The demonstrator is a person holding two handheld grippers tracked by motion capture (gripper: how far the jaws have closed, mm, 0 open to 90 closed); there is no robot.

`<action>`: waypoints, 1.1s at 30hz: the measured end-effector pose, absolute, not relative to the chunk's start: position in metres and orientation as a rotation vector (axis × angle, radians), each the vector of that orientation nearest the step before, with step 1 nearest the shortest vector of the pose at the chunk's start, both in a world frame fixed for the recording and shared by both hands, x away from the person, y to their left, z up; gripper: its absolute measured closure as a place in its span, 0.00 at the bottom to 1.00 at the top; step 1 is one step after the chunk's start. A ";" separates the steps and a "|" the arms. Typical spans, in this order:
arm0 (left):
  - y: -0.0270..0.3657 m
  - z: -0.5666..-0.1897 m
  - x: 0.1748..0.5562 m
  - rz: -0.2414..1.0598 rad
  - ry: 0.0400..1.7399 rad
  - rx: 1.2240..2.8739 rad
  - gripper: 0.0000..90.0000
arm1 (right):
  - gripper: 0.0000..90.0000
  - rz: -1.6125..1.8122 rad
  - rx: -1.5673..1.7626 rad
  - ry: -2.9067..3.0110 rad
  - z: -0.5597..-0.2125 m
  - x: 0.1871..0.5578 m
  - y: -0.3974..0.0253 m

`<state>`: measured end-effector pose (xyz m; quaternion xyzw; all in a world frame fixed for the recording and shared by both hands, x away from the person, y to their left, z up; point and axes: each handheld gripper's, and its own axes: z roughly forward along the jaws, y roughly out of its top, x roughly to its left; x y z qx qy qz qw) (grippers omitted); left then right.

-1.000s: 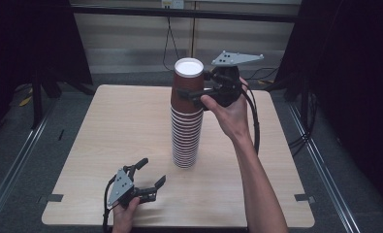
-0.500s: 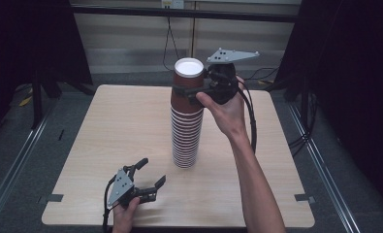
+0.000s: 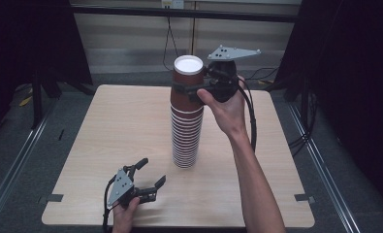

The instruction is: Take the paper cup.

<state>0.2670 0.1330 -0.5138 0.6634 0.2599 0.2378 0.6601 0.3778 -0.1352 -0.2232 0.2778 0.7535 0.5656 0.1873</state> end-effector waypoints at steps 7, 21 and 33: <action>0.133 -0.514 0.267 0.538 0.587 1.501 0.18 | 0.21 1.621 0.767 2.074 -0.218 0.375 -0.136; 0.133 -0.514 0.267 0.537 0.587 1.501 0.18 | 0.21 1.682 0.755 2.016 -0.212 0.371 -0.138; 0.133 -0.514 0.267 0.536 0.589 1.499 0.18 | 0.21 1.745 0.759 1.968 -0.203 0.367 -0.144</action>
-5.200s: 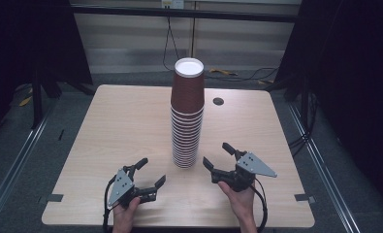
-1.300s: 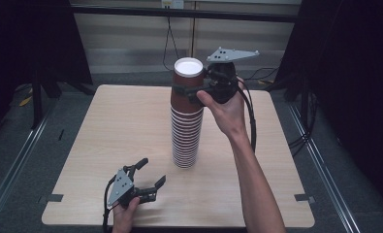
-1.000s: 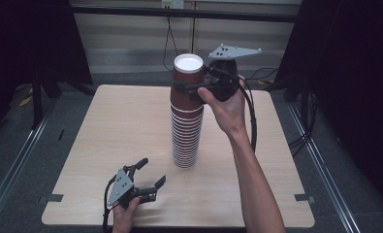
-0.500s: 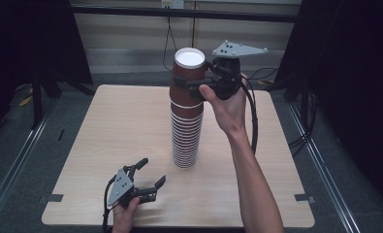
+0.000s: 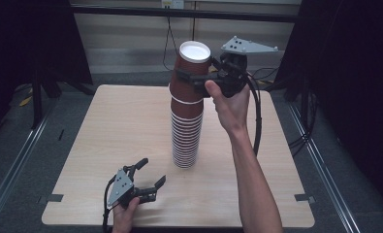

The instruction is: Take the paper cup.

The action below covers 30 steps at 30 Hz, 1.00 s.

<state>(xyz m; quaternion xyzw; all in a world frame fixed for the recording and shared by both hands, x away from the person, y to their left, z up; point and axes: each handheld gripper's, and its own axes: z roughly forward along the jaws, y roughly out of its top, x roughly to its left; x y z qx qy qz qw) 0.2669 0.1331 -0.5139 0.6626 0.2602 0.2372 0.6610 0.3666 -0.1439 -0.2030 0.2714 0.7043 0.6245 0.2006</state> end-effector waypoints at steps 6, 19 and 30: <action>0.133 -0.514 0.267 0.536 0.586 1.501 0.18 | 0.21 1.774 0.738 1.936 -0.199 0.365 -0.145; 0.133 -0.514 0.267 0.535 0.585 1.502 0.18 | 0.21 1.830 0.736 1.873 -0.192 0.362 -0.146; 0.133 -0.514 0.267 0.536 0.584 1.502 0.18 | 0.21 1.890 0.704 1.825 -0.188 0.358 -0.153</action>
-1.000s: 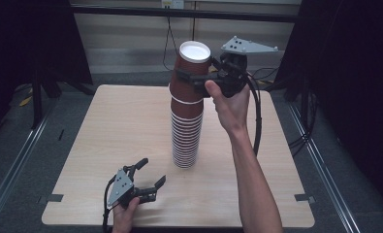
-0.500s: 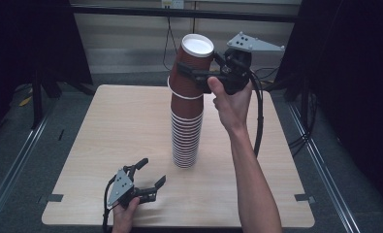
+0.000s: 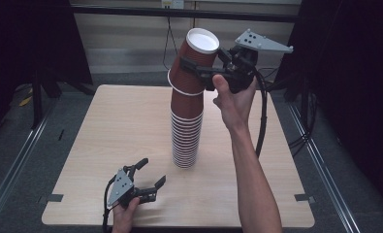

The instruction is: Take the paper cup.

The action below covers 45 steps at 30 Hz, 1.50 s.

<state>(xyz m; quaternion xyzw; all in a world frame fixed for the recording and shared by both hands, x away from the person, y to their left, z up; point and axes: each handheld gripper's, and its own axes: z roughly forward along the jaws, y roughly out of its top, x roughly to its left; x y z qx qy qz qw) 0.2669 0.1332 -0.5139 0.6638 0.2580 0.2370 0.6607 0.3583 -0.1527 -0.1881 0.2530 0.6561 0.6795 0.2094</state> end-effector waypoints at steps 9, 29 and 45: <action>0.133 -0.514 0.267 0.533 0.588 1.497 0.18 | 0.22 1.910 0.709 1.807 -0.184 0.357 -0.155; 0.133 -0.514 0.267 0.535 0.584 1.500 0.18 | 0.22 1.933 0.704 1.714 -0.177 0.345 -0.174; 0.133 -0.514 0.267 0.534 0.588 1.499 0.17 | 0.22 1.898 0.740 1.711 -0.178 0.337 -0.197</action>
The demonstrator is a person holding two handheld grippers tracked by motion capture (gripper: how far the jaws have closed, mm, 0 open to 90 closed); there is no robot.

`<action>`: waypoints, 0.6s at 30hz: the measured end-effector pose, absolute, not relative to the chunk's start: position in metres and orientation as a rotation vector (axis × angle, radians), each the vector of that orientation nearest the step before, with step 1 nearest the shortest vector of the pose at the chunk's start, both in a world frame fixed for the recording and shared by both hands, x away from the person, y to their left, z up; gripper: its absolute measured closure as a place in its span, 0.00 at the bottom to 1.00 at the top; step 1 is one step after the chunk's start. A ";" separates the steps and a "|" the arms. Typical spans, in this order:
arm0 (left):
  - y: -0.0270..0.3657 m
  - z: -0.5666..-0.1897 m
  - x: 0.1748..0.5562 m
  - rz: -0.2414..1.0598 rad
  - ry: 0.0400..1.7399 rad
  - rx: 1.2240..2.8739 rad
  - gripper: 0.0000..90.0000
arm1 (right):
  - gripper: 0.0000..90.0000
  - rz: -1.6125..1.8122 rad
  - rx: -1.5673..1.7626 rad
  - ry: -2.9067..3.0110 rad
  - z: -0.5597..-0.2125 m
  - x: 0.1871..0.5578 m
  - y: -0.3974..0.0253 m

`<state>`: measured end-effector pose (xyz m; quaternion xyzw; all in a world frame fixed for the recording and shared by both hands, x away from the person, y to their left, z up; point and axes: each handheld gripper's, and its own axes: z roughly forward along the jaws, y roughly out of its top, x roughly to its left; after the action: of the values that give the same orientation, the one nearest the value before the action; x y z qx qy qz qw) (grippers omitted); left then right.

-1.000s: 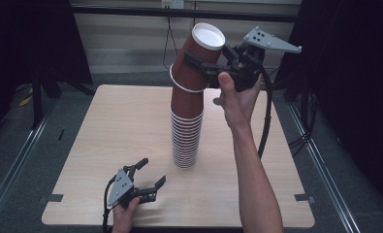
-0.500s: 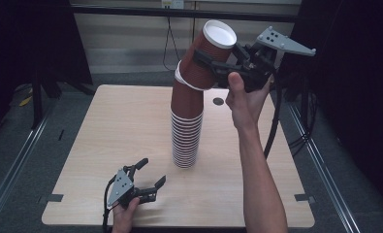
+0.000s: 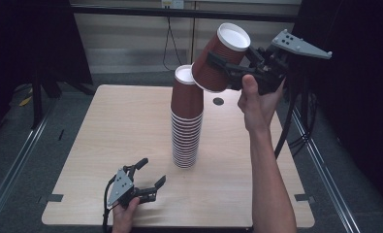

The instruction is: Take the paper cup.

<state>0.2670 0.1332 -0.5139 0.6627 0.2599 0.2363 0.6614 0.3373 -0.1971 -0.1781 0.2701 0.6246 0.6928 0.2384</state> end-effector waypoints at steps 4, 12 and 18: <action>0.133 -0.514 0.267 0.534 0.588 1.499 0.17 | 0.22 1.905 0.748 1.701 -0.182 0.334 -0.204; 0.133 -0.514 0.267 0.535 0.587 1.499 0.17 | 0.22 1.892 0.765 1.694 -0.191 0.332 -0.213; 0.133 -0.514 0.267 0.536 0.586 1.501 0.17 | 0.22 1.890 0.775 1.692 -0.197 0.328 -0.218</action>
<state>0.2669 0.1332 -0.5139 0.6634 0.2589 0.2370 0.6608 0.3284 -0.2182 -0.1969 0.2835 0.6190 0.6912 0.2421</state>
